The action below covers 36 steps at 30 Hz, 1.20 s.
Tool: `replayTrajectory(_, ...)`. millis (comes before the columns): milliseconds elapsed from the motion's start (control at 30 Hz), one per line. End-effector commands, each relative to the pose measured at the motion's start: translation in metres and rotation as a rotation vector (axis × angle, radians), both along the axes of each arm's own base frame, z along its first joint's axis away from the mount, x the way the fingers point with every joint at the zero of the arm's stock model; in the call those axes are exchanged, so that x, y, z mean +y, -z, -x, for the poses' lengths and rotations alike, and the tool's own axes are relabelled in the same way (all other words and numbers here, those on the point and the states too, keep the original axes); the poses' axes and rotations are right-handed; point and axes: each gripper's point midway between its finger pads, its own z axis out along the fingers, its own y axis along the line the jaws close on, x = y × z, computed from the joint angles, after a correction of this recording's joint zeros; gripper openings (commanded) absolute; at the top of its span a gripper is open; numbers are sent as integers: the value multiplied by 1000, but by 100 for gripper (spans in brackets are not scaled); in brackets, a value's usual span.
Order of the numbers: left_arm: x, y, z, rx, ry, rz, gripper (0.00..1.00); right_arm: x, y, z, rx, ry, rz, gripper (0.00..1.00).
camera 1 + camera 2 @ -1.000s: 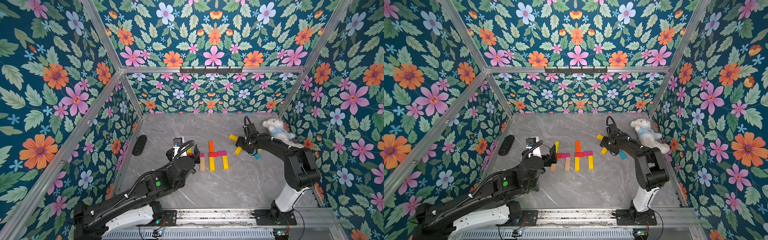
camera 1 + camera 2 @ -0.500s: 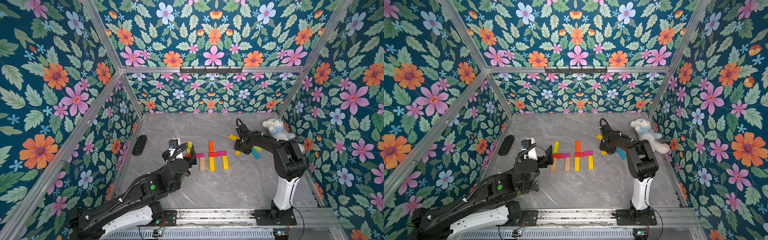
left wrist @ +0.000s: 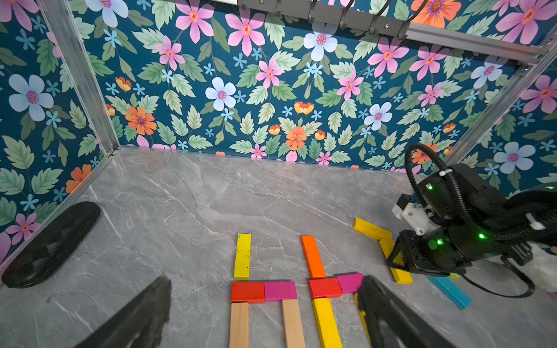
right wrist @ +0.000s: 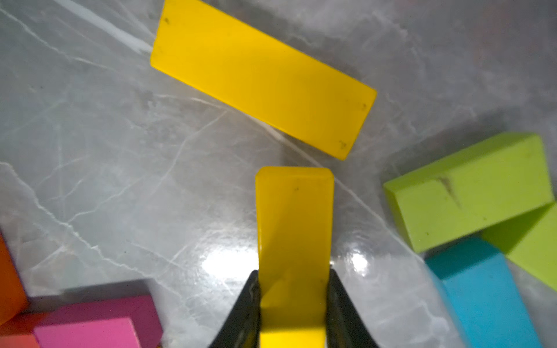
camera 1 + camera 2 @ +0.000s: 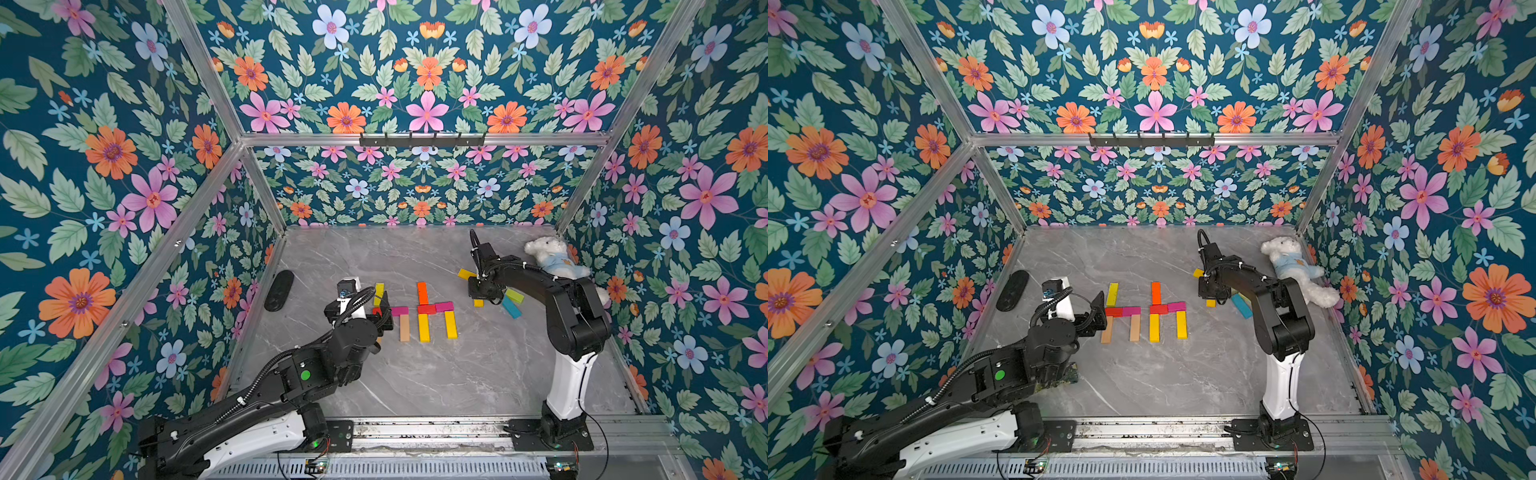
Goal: Assemble the letter h with building blocks
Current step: Adjust the building block at the center of the board, then pick up the building block from the center of the board.
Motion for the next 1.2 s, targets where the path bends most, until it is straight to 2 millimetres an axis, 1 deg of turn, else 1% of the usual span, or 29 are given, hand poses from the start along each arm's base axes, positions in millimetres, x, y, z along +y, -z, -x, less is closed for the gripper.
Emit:
replayTrajectory(0, 1, -1, 0, -5, -6, 6, 99, 6, 1, 3, 23, -89, 12, 16)
replayTrajectory(233, -4, 0, 0, 5, 12, 3, 99, 14, 6, -3, 44, -85, -12, 17)
replayTrajectory(367, -3, 0, 0, 6, 8, -1, 100, 18, 10, -4, 49, -81, -23, 20)
replayTrajectory(467, -3, -1, 0, 5, 9, -3, 99, 18, 17, -4, 62, -77, -17, 22)
replayTrajectory(500, -2, -2, 0, 4, 6, -3, 99, 18, 19, -3, 66, -77, -17, 25)
replayTrajectory(533, -1, -3, 0, 2, 3, -3, 99, 18, 21, -2, 72, -76, -19, 31)
replayTrajectory(567, 0, -3, 0, 0, -1, -4, 99, 18, 21, -2, 71, -75, -20, 40)
replayTrajectory(600, 0, -4, 0, 0, 1, -4, 99, 19, 22, -2, 71, -74, -19, 46)
replayTrajectory(700, -1, -5, 0, -3, 4, -3, 99, 20, 17, -4, 54, -62, -31, 58)
replayTrajectory(767, -2, -5, 0, -3, 7, -4, 99, 21, 3, -8, 18, -48, -48, 64)
replayTrajectory(833, -4, -5, -1, 0, 10, -5, 99, 24, -19, -12, -35, -27, -80, 67)
replayTrajectory(900, -4, -6, -1, 1, 10, 1, 99, 16, -41, -15, -84, 32, -96, 66)
replayTrajectory(933, -4, -5, 0, 3, 11, 3, 99, 9, -50, -15, -96, 83, -116, 65)
replayTrajectory(967, -3, -5, 0, 2, 11, 7, 99, -1, -53, -13, -92, 150, -136, 63)
replayTrajectory(1067, -3, -5, 0, 1, 13, 13, 99, -34, -51, -5, -53, 357, -199, 55)
replayTrajectory(1133, -3, -4, 1, 1, 19, 17, 99, -50, -45, -3, -48, 456, -231, 55)
replayTrajectory(1167, -3, -4, 1, 0, 19, 19, 99, -52, -42, -2, -42, 484, -244, 55)
